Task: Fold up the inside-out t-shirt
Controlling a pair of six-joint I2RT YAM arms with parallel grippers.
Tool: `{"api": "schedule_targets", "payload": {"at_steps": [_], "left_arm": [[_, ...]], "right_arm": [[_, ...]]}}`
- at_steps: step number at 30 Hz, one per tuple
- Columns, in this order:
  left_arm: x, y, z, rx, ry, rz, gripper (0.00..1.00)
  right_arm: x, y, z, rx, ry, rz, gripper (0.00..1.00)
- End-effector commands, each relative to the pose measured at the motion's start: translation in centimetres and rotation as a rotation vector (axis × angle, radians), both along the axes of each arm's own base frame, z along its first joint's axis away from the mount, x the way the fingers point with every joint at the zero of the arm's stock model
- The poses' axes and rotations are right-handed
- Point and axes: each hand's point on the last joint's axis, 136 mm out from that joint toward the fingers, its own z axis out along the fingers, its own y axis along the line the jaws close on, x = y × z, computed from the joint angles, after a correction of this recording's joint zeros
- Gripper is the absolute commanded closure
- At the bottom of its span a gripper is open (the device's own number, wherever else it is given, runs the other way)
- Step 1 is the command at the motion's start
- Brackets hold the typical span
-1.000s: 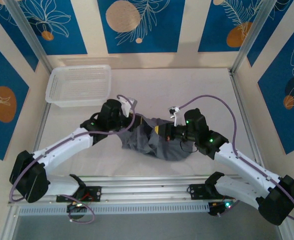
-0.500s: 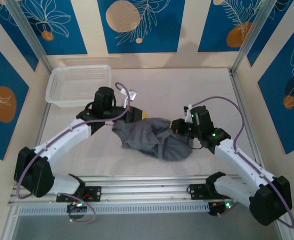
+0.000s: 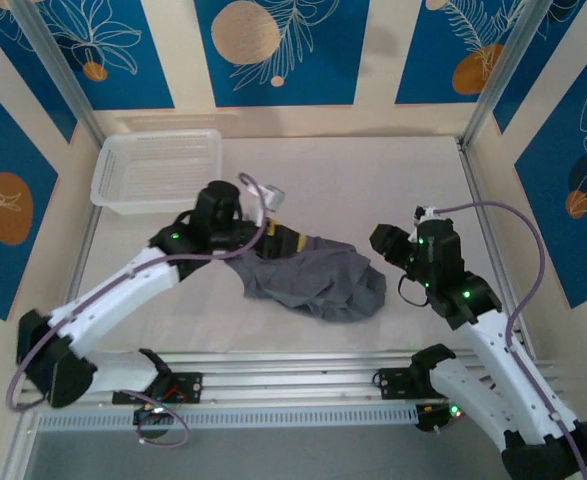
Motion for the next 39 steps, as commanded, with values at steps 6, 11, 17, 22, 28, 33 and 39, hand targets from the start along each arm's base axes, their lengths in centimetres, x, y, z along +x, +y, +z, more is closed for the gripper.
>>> {"api": "schedule_targets", "payload": {"at_steps": [6, 11, 17, 22, 28, 33, 39], "left_arm": [[3.5, 17.7, -7.4, 0.249, 0.193, 0.706, 0.42], [1.7, 21.1, -5.9, 0.227, 0.112, 0.84, 0.42], [0.0, 23.3, -4.2, 0.235, 0.016, 0.9, 0.41], [-0.2, 23.0, -4.8, 0.244, 0.039, 0.879, 0.41], [0.3, 22.0, -4.7, 0.228, 0.042, 0.831, 0.41], [1.0, 19.4, -3.0, 0.162, 0.025, 0.708, 0.41], [1.1, 17.1, 0.2, 0.064, -0.037, 0.597, 0.37]], "right_arm": [[-0.3, 20.2, -4.3, -0.383, 0.06, 0.692, 0.48], [3.9, 25.8, -11.2, -0.658, 0.141, 0.767, 0.45], [8.9, 29.1, -17.0, -0.772, 0.268, 0.768, 0.41], [9.1, 29.4, -20.8, -0.806, 0.371, 0.792, 0.5], [10.4, 29.7, -13.1, -0.735, 0.176, 0.761, 1.0], [14.4, 26.5, 1.4, -0.629, -0.087, 0.654, 1.0], [14.8, 20.8, 17.0, -0.555, -0.408, 0.542, 1.0]]}}
